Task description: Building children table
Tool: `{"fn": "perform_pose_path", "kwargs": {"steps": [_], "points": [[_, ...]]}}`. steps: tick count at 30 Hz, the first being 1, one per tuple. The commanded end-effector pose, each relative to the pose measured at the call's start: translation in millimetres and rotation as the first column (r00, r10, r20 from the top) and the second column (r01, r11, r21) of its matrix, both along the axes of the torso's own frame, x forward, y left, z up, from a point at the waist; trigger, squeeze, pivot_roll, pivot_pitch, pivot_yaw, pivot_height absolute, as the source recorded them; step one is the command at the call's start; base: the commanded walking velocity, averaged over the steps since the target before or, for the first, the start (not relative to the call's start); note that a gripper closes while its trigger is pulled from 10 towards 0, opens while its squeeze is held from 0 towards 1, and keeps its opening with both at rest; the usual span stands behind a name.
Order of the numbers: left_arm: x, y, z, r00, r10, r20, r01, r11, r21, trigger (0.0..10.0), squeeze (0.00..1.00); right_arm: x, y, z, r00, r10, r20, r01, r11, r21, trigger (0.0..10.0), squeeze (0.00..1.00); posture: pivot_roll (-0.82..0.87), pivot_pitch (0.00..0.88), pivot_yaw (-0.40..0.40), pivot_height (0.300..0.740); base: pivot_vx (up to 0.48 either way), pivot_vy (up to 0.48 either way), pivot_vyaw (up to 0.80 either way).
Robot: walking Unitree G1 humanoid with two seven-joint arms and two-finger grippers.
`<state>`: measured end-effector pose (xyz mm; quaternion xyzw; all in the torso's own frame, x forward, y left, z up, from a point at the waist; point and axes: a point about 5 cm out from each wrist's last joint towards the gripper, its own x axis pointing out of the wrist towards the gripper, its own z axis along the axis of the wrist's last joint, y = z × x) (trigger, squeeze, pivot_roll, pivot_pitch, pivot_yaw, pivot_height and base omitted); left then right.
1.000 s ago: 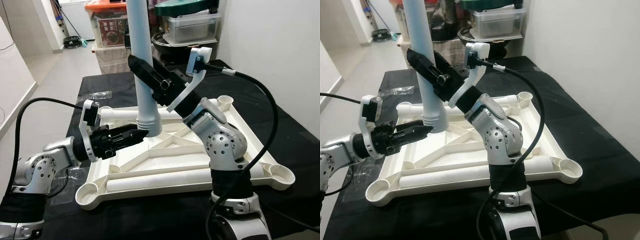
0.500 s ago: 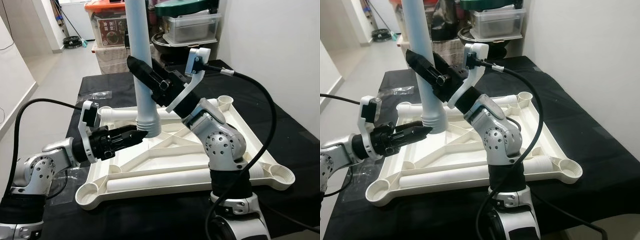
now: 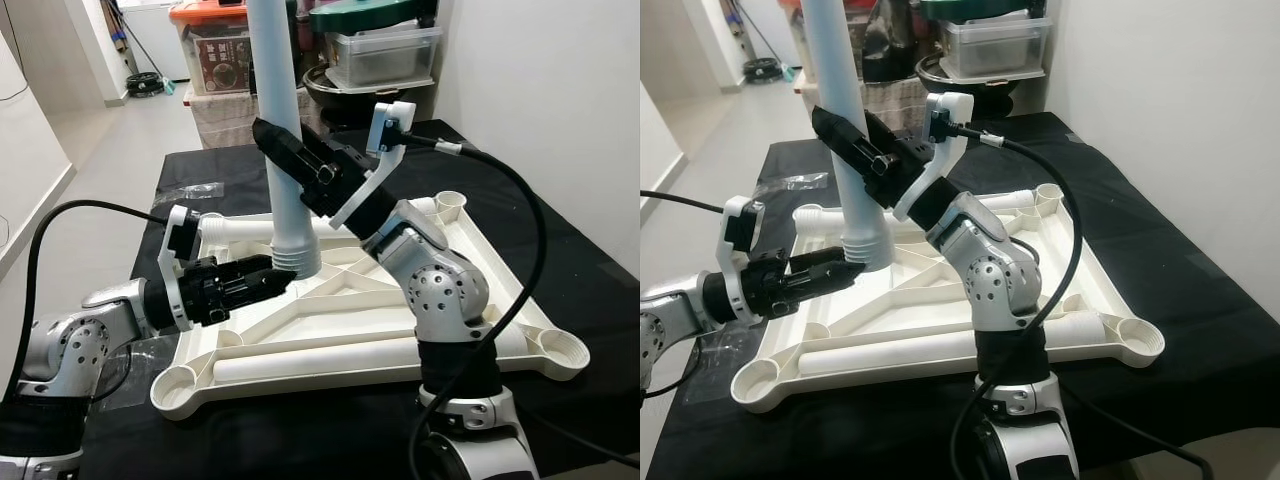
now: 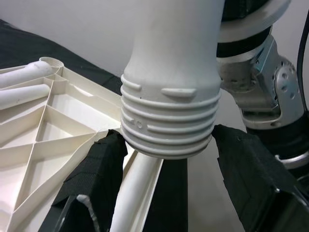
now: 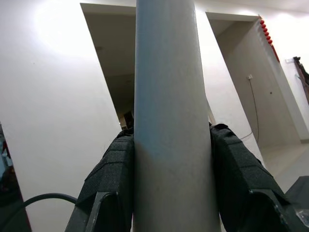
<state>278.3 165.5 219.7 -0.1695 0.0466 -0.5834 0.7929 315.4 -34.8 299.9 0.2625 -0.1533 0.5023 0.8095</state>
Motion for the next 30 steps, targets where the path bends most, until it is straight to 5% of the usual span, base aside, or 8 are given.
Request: {"fn": "perform_pose_path", "kwargs": {"steps": [1, 8, 14, 28, 30], "points": [[-14.0, -23.9, 13.5, 0.984, -0.167, 0.056, 0.17, 0.984, -0.047, 10.0, 0.0, -6.4, 28.0, -3.3, 0.995, 0.096, -0.015, -0.096, 0.995, -0.023, 0.0, 0.0, -0.02, 0.0, 0.022, 0.74, 0.0, 0.0, 0.0], [-14.2, -24.8, 15.5, 0.984, -0.171, 0.056, 0.174, 0.983, -0.061, 10.0, 0.0, -5.4, 27.9, -3.5, 0.996, 0.09, -0.013, -0.09, 0.996, -0.025, 0.0, 0.0, -0.02, 0.0, 0.021, 0.74, 0.0, 0.0, 0.0], [-13.9, -29.8, 25.2, 0.976, -0.217, 0.034, 0.219, 0.957, -0.189, 10.0, 0.0, -7.2, 31.2, -8.3, 0.994, 0.106, -0.019, -0.106, 0.994, -0.012, 0.0, 0.0, -0.02, 0.0, 0.019, 0.74, 0.0, 0.0, 0.0], [-13.0, -31.7, 18.8, 0.979, -0.202, 0.014, 0.202, 0.969, -0.142, 10.0, 0.0, -12.0, 35.0, -9.2, 0.991, 0.131, -0.012, -0.131, 0.991, -0.007, 0.0, 0.0, -0.03, 0.0, 0.025, 0.74, 0.0, 0.0, 0.0], [-9.4, -22.0, 18.0, 0.991, -0.132, 0.018, 0.134, 0.984, -0.117, 10.0, 0.0, -12.3, 31.2, -9.9, 0.991, 0.132, -0.008, -0.132, 0.991, -0.021, 0.0, 0.0, -0.03, 0.0, 0.024, 0.74, 0.0, 0.0, 0.0]]}}
